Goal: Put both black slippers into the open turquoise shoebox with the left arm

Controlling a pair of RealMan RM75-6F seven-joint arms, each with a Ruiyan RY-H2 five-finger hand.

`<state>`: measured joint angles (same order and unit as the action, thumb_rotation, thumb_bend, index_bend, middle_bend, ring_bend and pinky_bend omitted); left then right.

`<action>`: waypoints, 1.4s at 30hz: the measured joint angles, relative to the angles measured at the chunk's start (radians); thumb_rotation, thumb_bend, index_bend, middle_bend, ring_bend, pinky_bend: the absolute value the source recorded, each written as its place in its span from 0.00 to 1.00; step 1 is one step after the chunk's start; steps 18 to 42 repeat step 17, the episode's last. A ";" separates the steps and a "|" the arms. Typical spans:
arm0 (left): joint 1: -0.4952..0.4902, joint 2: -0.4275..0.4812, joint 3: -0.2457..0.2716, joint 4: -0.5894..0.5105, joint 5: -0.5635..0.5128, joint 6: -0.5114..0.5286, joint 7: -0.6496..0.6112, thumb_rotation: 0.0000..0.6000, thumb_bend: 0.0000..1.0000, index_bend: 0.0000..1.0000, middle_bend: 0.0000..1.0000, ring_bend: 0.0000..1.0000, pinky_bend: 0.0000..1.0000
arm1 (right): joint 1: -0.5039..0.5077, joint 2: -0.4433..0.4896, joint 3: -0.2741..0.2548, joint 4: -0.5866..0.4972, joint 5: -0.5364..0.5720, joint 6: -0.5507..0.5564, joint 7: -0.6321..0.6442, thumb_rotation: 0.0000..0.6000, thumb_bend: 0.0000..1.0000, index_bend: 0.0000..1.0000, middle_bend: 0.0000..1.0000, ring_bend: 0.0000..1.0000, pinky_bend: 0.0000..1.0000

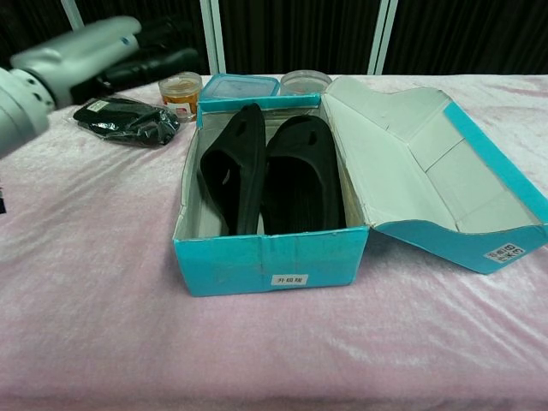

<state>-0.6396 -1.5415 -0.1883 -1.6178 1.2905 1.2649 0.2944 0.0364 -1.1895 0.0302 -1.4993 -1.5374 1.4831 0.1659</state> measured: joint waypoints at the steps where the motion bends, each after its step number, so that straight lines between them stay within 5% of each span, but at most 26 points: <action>1: 0.022 0.020 0.006 -0.020 0.013 0.029 -0.007 0.00 0.09 0.02 0.20 0.12 0.07 | 0.003 0.001 0.001 0.002 -0.001 -0.002 0.001 1.00 0.20 0.00 0.02 0.00 0.04; 4: 0.105 0.090 0.036 -0.077 0.050 0.127 -0.030 0.06 0.09 0.03 0.20 0.12 0.07 | 0.014 0.001 0.006 0.007 -0.006 -0.008 0.001 1.00 0.20 0.00 0.02 0.00 0.04; 8: 0.230 0.180 0.102 -0.124 0.090 0.254 -0.047 0.54 0.09 0.04 0.19 0.12 0.05 | 0.031 0.000 0.010 0.015 -0.020 -0.017 -0.004 1.00 0.20 0.00 0.02 0.00 0.04; 11: 0.328 0.236 0.164 -0.136 0.110 0.337 -0.055 0.64 0.09 0.05 0.19 0.12 0.04 | 0.043 -0.003 0.010 0.021 -0.030 -0.023 -0.011 1.00 0.20 0.00 0.02 0.00 0.04; 17: 0.507 0.290 0.263 -0.100 0.118 0.449 -0.123 0.65 0.09 0.05 0.18 0.12 0.03 | 0.051 -0.009 0.005 0.029 -0.041 -0.027 -0.015 1.00 0.20 0.00 0.02 0.00 0.04; 42: 0.507 0.290 0.263 -0.100 0.118 0.449 -0.123 0.65 0.09 0.05 0.18 0.12 0.03 | 0.051 -0.009 0.005 0.029 -0.041 -0.027 -0.015 1.00 0.20 0.00 0.02 0.00 0.04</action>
